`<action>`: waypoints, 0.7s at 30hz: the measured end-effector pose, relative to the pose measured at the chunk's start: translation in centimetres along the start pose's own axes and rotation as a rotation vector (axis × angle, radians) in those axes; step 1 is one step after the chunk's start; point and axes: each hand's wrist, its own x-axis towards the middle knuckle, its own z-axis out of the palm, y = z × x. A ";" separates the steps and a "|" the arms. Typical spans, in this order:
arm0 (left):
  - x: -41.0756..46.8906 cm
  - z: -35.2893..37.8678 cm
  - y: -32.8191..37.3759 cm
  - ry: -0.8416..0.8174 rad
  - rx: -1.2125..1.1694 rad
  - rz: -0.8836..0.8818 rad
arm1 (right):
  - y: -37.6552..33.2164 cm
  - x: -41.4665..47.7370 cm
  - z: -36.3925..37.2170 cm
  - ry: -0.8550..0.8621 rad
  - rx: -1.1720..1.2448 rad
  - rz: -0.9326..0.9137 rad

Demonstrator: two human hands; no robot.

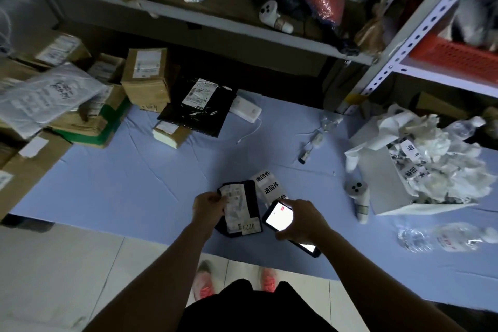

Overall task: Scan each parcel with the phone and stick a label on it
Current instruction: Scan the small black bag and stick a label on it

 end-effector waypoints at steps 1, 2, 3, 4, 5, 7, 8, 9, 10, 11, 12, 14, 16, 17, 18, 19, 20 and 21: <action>-0.1 0.0 0.1 0.004 -0.003 0.009 | 0.0 0.1 -0.2 -0.002 -0.001 0.001; -0.2 -0.1 0.2 0.009 0.007 0.015 | 0.0 0.3 -0.3 -0.006 -0.007 -0.004; -0.2 -0.2 0.2 0.013 0.014 0.021 | 0.0 0.4 -0.5 -0.009 -0.017 -0.017; -0.1 -0.3 0.3 0.013 0.003 0.019 | 0.0 0.5 -0.6 -0.012 -0.027 -0.030; -0.1 -0.3 0.3 0.008 -0.026 0.016 | 0.1 0.5 -0.7 -0.011 -0.034 -0.039; -0.2 -0.4 0.2 0.007 -0.058 0.006 | 0.3 0.8 -0.7 0.004 -0.040 -0.050; -0.3 -0.4 0.3 0.017 -0.054 0.001 | 0.5 1.0 -0.7 0.018 -0.036 -0.057; -0.5 -0.4 0.3 0.039 -0.036 0.003 | 0.6 1.2 -0.8 0.031 -0.024 -0.056; -0.6 -0.4 0.3 0.078 0.003 0.012 | 0.8 1.3 -0.8 0.045 -0.004 -0.045; -0.8 -0.4 0.3 0.130 0.059 0.029 | 1.1 1.4 -0.9 0.066 0.029 -0.026; -1.0 -0.5 0.3 0.181 0.121 0.050 | 1.4 1.5 -0.9 0.101 0.073 -0.007; -1.4 -0.1 0.5 0.213 0.235 0.109 | 2.9 1.7 -0.8 0.200 0.186 0.052; -2.1 1.2 1.1 0.135 0.297 0.156 | 4.8 1.8 -0.5 0.277 0.251 0.152; -2.6 2.0 1.5 0.090 0.317 0.169 | 5.7 1.8 -0.4 0.293 0.251 0.206; -3.1 3.0 1.8 0.077 0.346 0.178 | 6.7 1.9 -0.3 0.290 0.227 0.254; -3.5 3.8 2.0 0.095 0.375 0.184 | 7.5 2.0 -0.1 0.274 0.191 0.291; -4.0 4.6 2.3 0.122 0.386 0.188 | 8.3 2.1 0.1 0.258 0.164 0.314; -4.4 5.3 2.4 0.134 0.379 0.190 | 8.9 2.2 0.2 0.245 0.159 0.326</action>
